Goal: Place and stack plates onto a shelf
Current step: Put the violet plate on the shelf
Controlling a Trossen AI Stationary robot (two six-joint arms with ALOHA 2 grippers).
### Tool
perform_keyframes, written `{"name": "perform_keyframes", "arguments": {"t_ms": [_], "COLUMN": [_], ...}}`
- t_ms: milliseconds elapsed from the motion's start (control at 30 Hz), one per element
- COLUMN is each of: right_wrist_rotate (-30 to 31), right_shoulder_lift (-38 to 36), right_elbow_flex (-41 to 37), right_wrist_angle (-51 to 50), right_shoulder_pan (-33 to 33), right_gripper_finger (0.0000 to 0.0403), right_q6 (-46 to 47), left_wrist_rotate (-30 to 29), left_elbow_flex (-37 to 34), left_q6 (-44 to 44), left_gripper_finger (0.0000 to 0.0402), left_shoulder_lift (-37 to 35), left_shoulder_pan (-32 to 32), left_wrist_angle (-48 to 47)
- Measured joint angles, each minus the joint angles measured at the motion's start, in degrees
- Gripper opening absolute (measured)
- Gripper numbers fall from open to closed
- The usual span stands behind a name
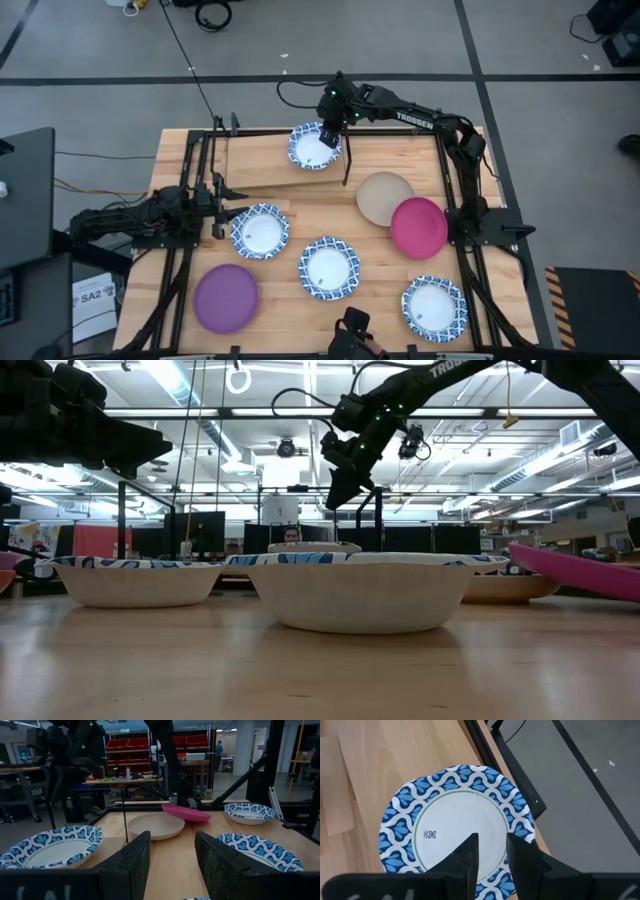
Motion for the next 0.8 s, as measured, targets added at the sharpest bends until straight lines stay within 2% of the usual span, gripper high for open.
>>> {"name": "perform_keyframes", "arguments": {"t_ms": [200, 333, 567, 800], "right_wrist_rotate": [-0.34, -3.92, -4.99, -4.74], "right_shoulder_lift": [0.01, 0.0, -1.48, -4.85], "right_elbow_flex": [0.0, 0.0, 0.0, 0.0], "right_wrist_angle": [-0.03, -0.21, -3.01, -11.82], "right_shoulder_pan": [1.6, 3.35, 7.7, 12.04], "right_gripper_finger": [0.0105, 0.0105, 0.0105, 0.0105], "right_q6": [-0.63, -2.9, -4.11, -5.83], "left_wrist_rotate": [0.02, 0.35, 5.54, 6.29], "left_elbow_flex": [0.01, 0.01, 0.43, 7.18], "left_q6": [-0.05, -0.09, -3.51, -4.45], "left_gripper_finger": [0.0162, 0.0162, 0.0162, 0.0162], "left_shoulder_lift": [0.01, 0.02, 0.2, 5.0], "left_shoulder_pan": [0.0, 0.0, -0.23, -5.47], "left_wrist_angle": [0.87, 3.2, 5.83, 3.26]}}
